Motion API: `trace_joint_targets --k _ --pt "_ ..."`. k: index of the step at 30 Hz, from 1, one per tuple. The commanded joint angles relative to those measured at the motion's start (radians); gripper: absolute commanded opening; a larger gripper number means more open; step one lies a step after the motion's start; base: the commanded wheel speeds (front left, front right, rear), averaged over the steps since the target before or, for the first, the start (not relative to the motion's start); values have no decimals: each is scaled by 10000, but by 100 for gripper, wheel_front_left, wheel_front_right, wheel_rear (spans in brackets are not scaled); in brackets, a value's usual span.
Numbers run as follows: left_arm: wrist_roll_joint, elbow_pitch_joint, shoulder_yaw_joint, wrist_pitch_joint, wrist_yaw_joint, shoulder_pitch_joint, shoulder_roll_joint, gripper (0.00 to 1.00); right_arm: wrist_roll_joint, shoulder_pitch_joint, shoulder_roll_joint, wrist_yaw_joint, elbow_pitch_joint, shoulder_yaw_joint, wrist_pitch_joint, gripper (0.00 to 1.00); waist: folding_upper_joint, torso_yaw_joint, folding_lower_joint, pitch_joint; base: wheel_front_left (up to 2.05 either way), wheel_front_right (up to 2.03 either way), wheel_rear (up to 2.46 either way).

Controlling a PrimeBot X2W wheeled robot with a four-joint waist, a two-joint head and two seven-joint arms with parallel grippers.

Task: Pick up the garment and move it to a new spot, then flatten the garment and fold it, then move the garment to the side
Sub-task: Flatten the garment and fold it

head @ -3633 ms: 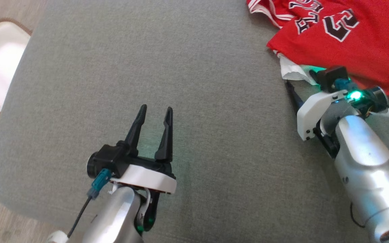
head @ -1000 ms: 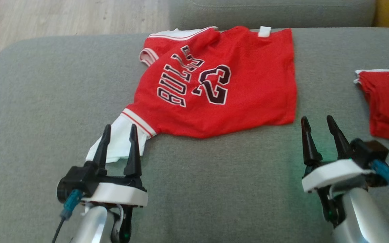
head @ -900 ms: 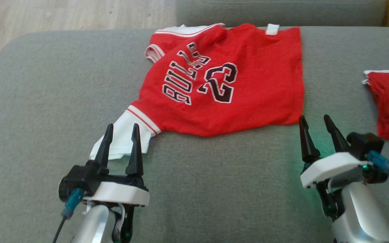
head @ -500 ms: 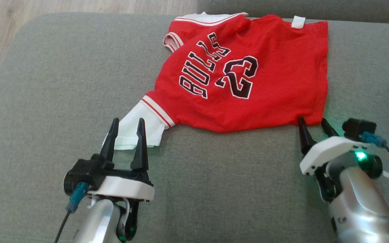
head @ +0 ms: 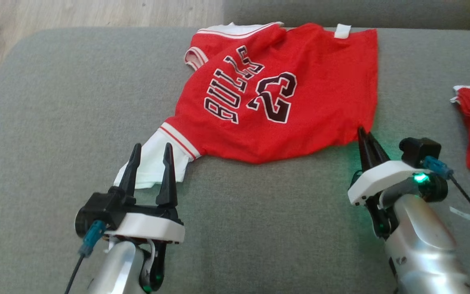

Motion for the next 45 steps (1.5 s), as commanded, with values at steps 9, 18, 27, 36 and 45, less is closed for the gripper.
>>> trace_joint_targets --k 9,18,27,36,45 --pt "6 -267 471 -95 1 170 36 100 -688 321 -61 -7 -1591 -603 -103 0 0 -543 0 -774 0 0 0" --pt "-23 -407 609 -95 14 548 36 100 -2202 2143 -262 -7 -3212 -3118 2374 33 0 -890 0 -1250 0 0 0" --pt "27 -423 642 -95 -40 507 36 100 -2466 2630 13 -7 -5291 -2888 1515 100 0 -986 0 -1147 0 0 0" --pt "154 -463 921 -95 -109 346 36 100 -901 3333 22 -7 -6213 -638 -140 100 0 -1135 0 -931 0 0 0" --pt "468 -223 1004 -19 -277 -329 241 100 -586 3314 23 -7 -6144 -242 -413 100 0 -1554 0 -492 0 0 0"
